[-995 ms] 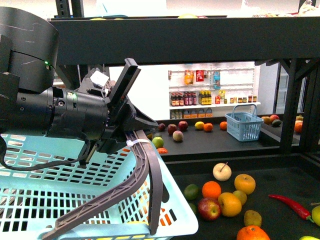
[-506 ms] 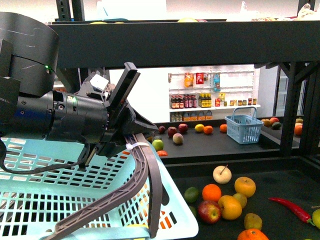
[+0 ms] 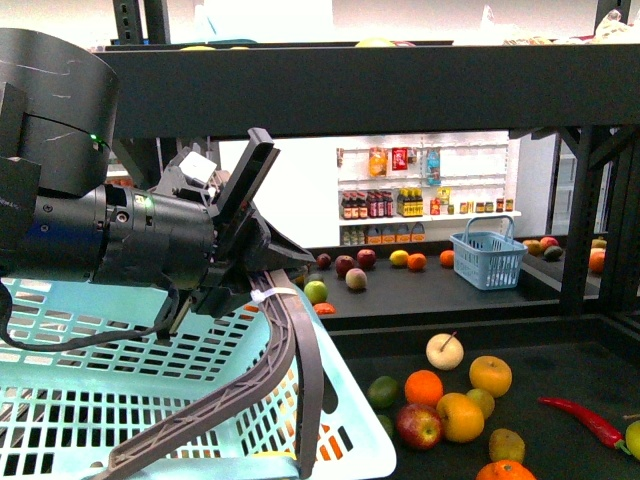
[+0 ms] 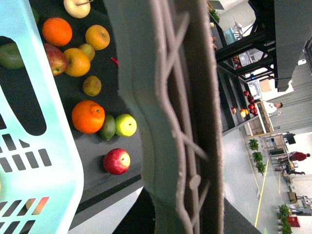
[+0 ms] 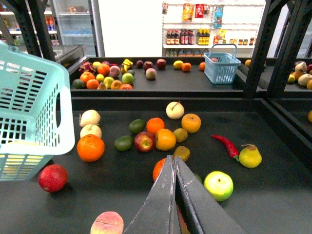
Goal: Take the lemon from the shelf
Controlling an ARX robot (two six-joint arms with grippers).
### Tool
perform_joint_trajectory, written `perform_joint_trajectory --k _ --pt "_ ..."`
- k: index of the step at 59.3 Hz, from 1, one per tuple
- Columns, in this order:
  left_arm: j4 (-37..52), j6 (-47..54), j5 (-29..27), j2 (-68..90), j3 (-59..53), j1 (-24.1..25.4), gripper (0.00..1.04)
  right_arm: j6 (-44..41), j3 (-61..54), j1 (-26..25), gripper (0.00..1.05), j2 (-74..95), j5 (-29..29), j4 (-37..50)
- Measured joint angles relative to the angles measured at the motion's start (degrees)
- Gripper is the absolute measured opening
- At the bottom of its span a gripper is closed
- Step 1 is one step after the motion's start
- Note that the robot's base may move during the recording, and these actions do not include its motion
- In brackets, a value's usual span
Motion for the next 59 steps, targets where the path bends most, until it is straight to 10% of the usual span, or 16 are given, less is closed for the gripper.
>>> perform_joint_trajectory --k 42,59 --pt "0.0 0.0 0.0 0.1 0.0 -0.1 0.08 0.0 0.0 0.0 0.03 -12.6 0.2 -12.9" --pt "0.0 -0.1 0.0 0.1 0.0 -0.1 0.08 0.0 0.0 0.0 0.52 -12.6 0.2 -12.9"
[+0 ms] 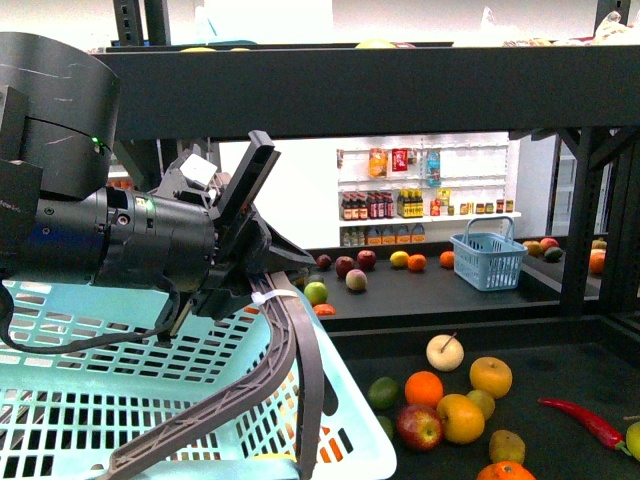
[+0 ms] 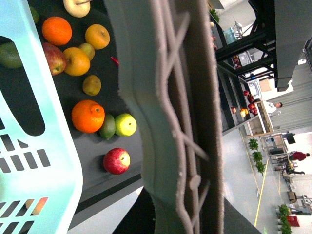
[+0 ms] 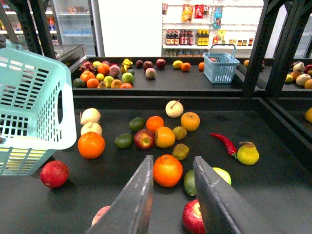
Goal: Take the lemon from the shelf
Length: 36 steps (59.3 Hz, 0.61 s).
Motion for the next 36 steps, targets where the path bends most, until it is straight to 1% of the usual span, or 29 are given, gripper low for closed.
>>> perform_joint_trajectory --k 2,5,10,14,15,17,19,22,29,36 --pt "0.0 0.0 0.0 0.0 0.0 0.0 0.08 0.0 0.0 0.0 0.6 0.0 0.0 0.0" --pt "0.0 0.0 0.0 0.0 0.0 0.0 0.08 0.0 0.0 0.0 0.67 0.0 0.0 0.0" --pt "0.0 0.0 0.0 0.0 0.0 0.0 0.08 0.0 0.0 0.0 0.83 0.0 0.0 0.0" --pt "0.0 0.0 0.0 0.0 0.0 0.0 0.08 0.0 0.0 0.0 0.93 0.0 0.0 0.0" --pt "0.2 -0.3 -0.5 0.0 0.0 0.0 0.08 0.0 0.0 0.0 0.96 0.0 0.0 0.0" --pt "2.6 -2.2 -2.4 0.0 -0.4 0.0 0.08 0.0 0.0 0.0 0.99 0.0 0.0 0.0" --pt "6.0 -5.1 -4.8 0.2 -0.7 -0.1 0.08 0.0 0.0 0.0 0.98 0.0 0.0 0.0" --pt "8.2 -8.9 -8.9 0.3 -0.7 -0.1 0.08 0.0 0.0 0.0 0.97 0.0 0.0 0.0" --pt "10.2 -12.4 -13.1 0.4 -0.7 1.3 0.08 0.0 0.0 0.0 0.97 0.0 0.0 0.0" --pt "15.2 -18.4 -17.6 1.0 -0.8 3.5 0.08 0.0 0.0 0.0 0.97 0.0 0.0 0.0"
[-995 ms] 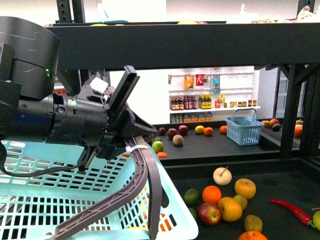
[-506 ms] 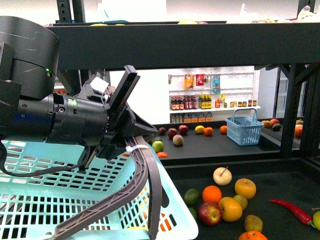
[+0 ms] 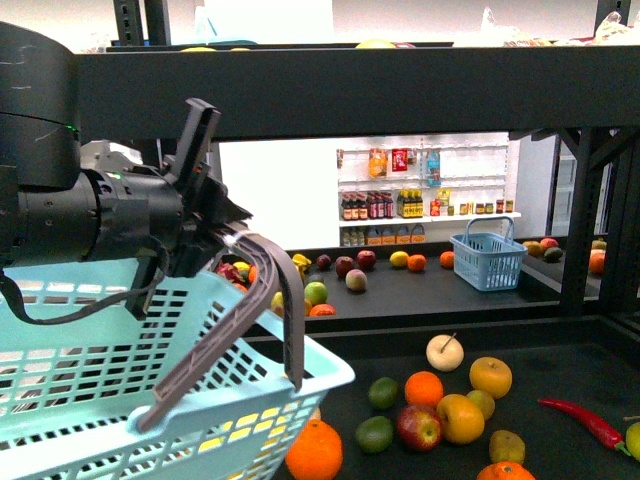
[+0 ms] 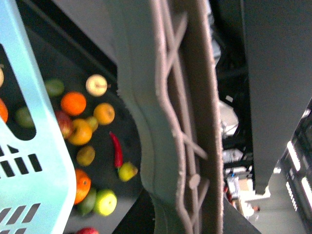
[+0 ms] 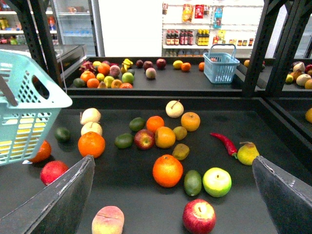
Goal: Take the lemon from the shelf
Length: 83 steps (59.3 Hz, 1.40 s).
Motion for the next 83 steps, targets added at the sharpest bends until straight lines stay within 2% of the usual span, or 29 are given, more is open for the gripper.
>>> perform_joint_trajectory --k 16,28,42,58,70,83 --pt "13.5 -10.4 -8.1 0.0 -0.6 8.8 0.08 0.0 0.0 0.0 0.97 0.0 0.0 0.0" --pt "19.1 -14.1 -8.7 0.0 -2.8 16.4 0.08 0.0 0.0 0.0 0.97 0.0 0.0 0.0" --pt "25.6 -18.3 -5.4 0.1 -6.2 26.0 0.08 0.0 0.0 0.0 0.97 0.0 0.0 0.0" --pt "37.8 -24.6 -1.5 3.5 -9.1 35.6 0.08 0.0 0.0 0.0 0.97 0.0 0.0 0.0" --pt "43.6 -26.9 1.4 7.4 -9.2 40.2 0.08 0.0 0.0 0.0 0.97 0.0 0.0 0.0" --pt "47.3 -28.5 4.0 11.7 -8.4 42.4 0.08 0.0 0.0 0.0 0.97 0.0 0.0 0.0"
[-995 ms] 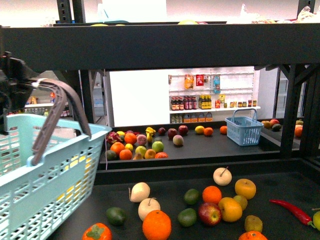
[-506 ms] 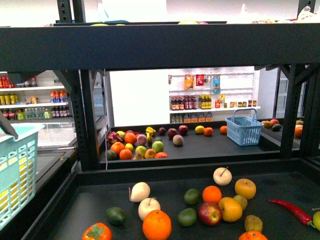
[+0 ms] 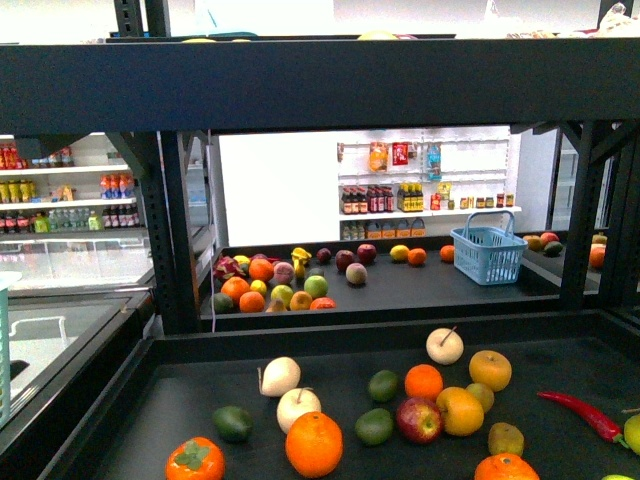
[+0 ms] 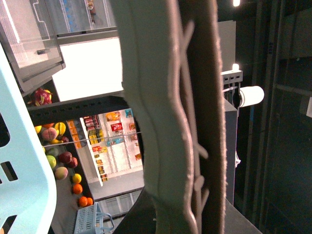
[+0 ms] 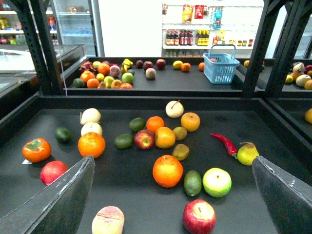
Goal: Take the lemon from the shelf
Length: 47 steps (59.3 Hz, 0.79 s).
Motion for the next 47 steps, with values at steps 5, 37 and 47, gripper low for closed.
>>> perform_joint_trajectory --k 5,37,47 --pt "0.6 -0.7 0.6 1.5 0.8 0.3 0.08 0.0 0.0 0.0 0.97 0.0 0.0 0.0" --pt "1.2 -1.4 1.9 4.8 1.4 0.4 0.13 0.0 0.0 0.0 0.97 0.0 0.0 0.0" --pt "1.7 -1.4 2.6 4.8 2.2 0.8 0.41 0.0 0.0 0.0 0.97 0.0 0.0 0.0"
